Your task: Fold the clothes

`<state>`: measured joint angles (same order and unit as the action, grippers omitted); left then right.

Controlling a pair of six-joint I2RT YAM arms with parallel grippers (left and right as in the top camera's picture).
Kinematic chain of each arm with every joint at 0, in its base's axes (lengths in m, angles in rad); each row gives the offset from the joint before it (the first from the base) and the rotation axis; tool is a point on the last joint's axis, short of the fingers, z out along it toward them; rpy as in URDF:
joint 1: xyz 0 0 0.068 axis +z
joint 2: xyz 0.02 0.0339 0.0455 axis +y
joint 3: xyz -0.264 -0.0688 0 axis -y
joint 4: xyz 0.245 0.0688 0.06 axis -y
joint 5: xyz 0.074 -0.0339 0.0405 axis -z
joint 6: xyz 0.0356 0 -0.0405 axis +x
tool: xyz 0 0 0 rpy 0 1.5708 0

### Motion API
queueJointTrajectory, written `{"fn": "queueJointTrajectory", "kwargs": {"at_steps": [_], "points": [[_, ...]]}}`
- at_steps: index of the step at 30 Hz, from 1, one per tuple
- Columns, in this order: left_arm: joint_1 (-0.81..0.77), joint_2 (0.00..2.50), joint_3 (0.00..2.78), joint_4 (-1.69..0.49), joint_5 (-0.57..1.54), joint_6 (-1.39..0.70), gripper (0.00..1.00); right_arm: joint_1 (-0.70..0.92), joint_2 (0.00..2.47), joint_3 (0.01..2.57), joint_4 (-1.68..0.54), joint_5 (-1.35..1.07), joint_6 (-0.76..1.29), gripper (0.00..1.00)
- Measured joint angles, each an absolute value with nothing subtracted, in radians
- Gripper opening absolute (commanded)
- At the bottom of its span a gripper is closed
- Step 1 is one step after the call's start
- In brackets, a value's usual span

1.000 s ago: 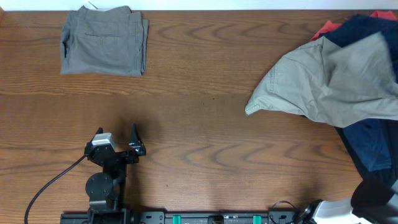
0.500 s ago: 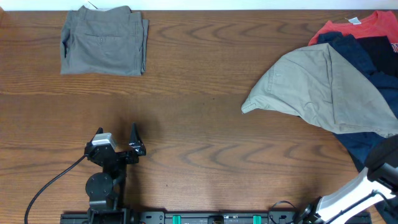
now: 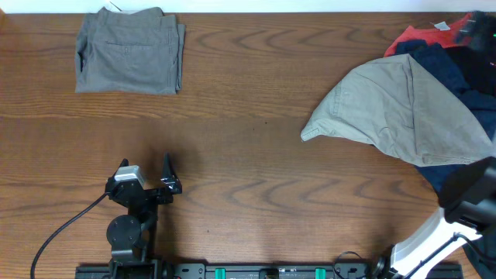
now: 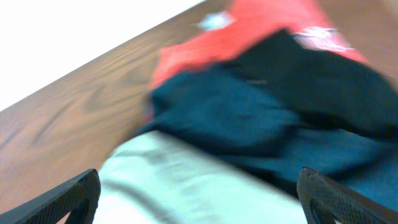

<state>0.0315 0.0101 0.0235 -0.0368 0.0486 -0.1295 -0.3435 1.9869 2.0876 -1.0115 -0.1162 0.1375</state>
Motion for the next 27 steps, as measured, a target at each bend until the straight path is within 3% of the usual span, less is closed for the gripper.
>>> {"fn": "queueJointTrajectory", "kwargs": {"at_steps": [10, 16, 27], "points": [[0.031, 0.010, 0.023, -0.037, 0.049, -0.130, 0.98, -0.049, 1.987, 2.088, -1.206, -0.164, 0.094, 0.99], [0.031, 0.010, 0.023, -0.036, 0.049, -0.130, 0.98, 0.055, 1.987, 2.088, -1.228, -0.057, 0.100, 0.99], [0.031, 0.010, 0.023, -0.037, 0.049, -0.130, 0.98, -0.050, 1.987, 2.088, -1.187, 0.224, 0.226, 0.99]]}}
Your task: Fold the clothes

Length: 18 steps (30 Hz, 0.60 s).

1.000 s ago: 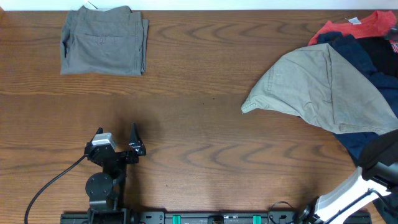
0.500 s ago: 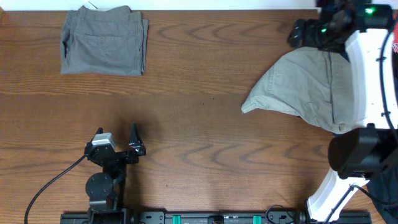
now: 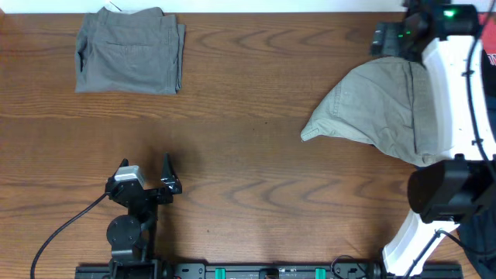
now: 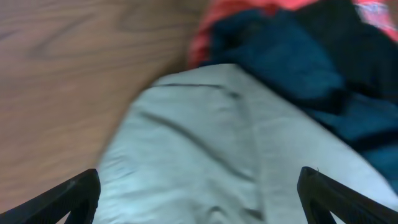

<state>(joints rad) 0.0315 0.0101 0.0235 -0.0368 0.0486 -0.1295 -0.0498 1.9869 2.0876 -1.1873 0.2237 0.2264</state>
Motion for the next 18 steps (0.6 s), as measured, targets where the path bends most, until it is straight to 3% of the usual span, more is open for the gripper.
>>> {"fn": "queueJointTrajectory", "kwargs": {"at_steps": [8, 18], "points": [[0.031, 0.010, 0.023, -0.037, 0.052, -0.134, 0.98, -0.189, 1.987, 2.088, -1.192, 0.254, 0.244, 0.99], [0.031, 0.010, 0.019, 0.003, 0.156, -0.314, 0.98, -0.201, 1.987, 2.088, -1.199, 0.183, 0.246, 0.99]]}}
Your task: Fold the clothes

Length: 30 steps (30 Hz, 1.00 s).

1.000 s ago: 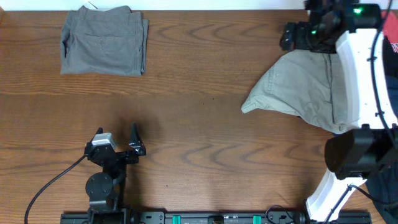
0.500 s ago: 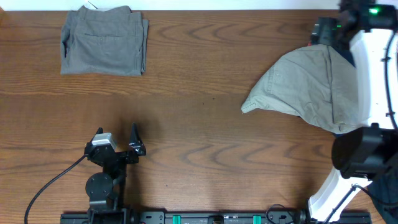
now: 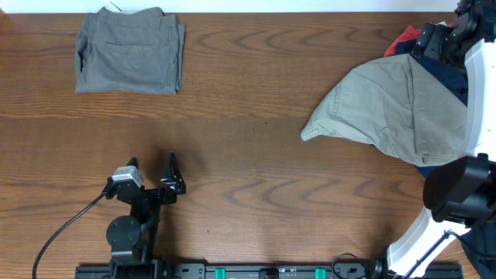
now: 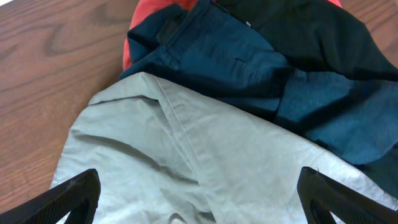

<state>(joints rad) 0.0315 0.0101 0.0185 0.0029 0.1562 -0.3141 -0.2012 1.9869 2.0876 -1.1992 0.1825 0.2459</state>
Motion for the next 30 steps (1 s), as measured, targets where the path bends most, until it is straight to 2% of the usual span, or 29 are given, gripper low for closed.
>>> {"fn": "queueJointTrajectory", "kwargs": {"at_steps": [5, 10, 16, 20, 24, 27, 30], "points": [[0.031, 0.010, 0.015, 0.095, 0.320, -0.362, 0.98, -0.201, 1.987, 2.088, -1.200, 0.173, 0.246, 0.99], [0.031, 0.047, 0.061, 0.093, 0.392, -0.369, 0.98, -0.201, 1.987, 2.088, -1.200, 0.171, 0.246, 0.99], [0.031, 0.304, 0.327, 0.068, 0.455, -0.343, 0.98, -0.201, 1.987, 2.088, -1.200, 0.169, 0.246, 0.99], [0.031, 0.559, 0.539, -0.068, 0.540, -0.302, 0.98, -0.201, 1.987, 2.088, -1.200, 0.168, 0.246, 0.99], [0.012, 0.819, 0.760, -0.328, 0.603, -0.238, 0.98, -0.201, 1.987, 2.088, -1.200, 0.168, 0.246, 0.99], [-0.030, 0.994, 0.909, -0.507, 0.624, -0.174, 0.98, -0.201, 1.987, 2.088, -1.200, 0.168, 0.246, 0.99], [-0.083, 1.110, 1.002, -0.597, 0.620, -0.118, 0.98, -0.201, 1.987, 2.088, -1.200, 0.168, 0.246, 0.99]]}}
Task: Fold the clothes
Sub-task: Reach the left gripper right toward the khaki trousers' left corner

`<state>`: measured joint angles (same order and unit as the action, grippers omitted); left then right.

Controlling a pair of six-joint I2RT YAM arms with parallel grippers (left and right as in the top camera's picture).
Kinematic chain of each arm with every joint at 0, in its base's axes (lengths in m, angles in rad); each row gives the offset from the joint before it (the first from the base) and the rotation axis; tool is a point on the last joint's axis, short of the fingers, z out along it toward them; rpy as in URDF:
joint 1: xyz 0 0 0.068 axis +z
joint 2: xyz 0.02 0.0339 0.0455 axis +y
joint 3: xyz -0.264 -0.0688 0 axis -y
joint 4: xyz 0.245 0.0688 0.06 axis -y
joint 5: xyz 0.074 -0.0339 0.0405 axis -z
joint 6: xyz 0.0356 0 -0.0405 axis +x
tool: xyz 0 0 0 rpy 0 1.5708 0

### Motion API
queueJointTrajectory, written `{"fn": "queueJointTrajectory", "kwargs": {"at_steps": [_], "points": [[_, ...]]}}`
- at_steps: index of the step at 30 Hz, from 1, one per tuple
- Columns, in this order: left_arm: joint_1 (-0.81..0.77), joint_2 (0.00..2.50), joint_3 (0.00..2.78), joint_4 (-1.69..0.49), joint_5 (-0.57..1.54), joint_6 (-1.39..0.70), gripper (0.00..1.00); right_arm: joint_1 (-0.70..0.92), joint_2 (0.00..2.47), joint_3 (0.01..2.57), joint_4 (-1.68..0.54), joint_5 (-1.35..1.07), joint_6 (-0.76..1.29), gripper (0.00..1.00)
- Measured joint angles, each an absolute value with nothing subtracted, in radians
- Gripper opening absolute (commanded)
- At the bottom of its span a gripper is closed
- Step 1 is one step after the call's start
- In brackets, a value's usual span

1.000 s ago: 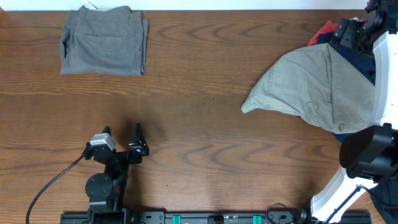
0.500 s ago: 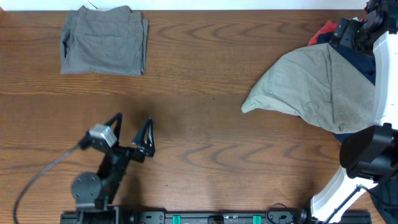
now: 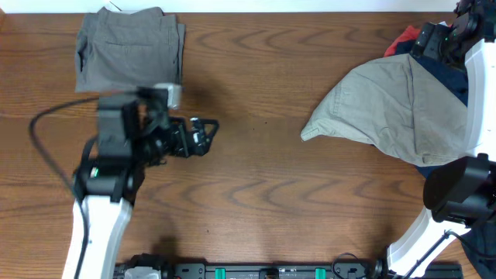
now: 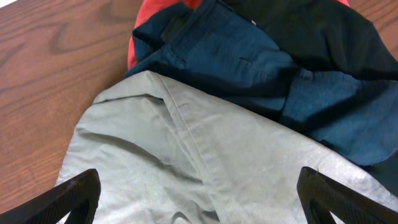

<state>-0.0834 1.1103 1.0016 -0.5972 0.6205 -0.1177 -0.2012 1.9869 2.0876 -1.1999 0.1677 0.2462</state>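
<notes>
A crumpled pale khaki garment [image 3: 403, 108] lies at the right of the table, draped over a pile of navy [image 4: 249, 68], black and red clothes [image 3: 401, 39]. My right gripper [image 4: 199, 199] hangs open just above the khaki cloth [image 4: 186, 162] near its far edge, fingertips [image 4: 74, 193] wide apart with nothing between them. In the overhead view the right gripper [image 3: 432, 40] sits at the pile's far corner. My left gripper [image 3: 205, 136] is raised over the table's left-middle, pointing right, and looks open and empty.
A folded grey pair of shorts [image 3: 130, 50] lies at the far left corner, just behind the left arm [image 3: 116, 155]. The wooden table [image 3: 263, 178] stretches between the two arms. The right arm's white link [image 3: 480, 77] crosses the pile.
My left arm has left its rest pose at the front left and now reaches over the left-middle of the table. The right gripper has hardly moved, still open over the khaki cloth.
At first my right arm was low at the right, its open gripper facing the red and navy clothes. Then it stood over the pile's far end, and later open above the khaki garment's edge, where it stays. The left arm rested until now.
</notes>
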Motion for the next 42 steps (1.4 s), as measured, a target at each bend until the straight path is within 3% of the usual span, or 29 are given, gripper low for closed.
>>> {"fn": "queueJointTrajectory", "kwargs": {"at_steps": [13, 21, 35, 42], "points": [[-0.478, 1.381, 1.061, -0.615, 0.384, 0.043, 0.98, -0.201, 1.987, 2.088, -1.200, 0.168, 0.246, 0.99], [-0.561, 1.504, 1.063, -0.438, 0.374, 0.032, 0.98, -0.202, 1.987, 2.088, -1.200, 0.168, 0.246, 0.99], [-0.658, 1.834, 1.071, 0.060, 0.374, 0.041, 0.98, -0.201, 1.987, 2.088, -1.200, 0.168, 0.246, 0.99], [-0.696, 1.931, 1.073, 0.200, 0.342, 0.140, 0.98, -0.202, 1.987, 2.088, -1.200, 0.168, 0.246, 0.99]]}}
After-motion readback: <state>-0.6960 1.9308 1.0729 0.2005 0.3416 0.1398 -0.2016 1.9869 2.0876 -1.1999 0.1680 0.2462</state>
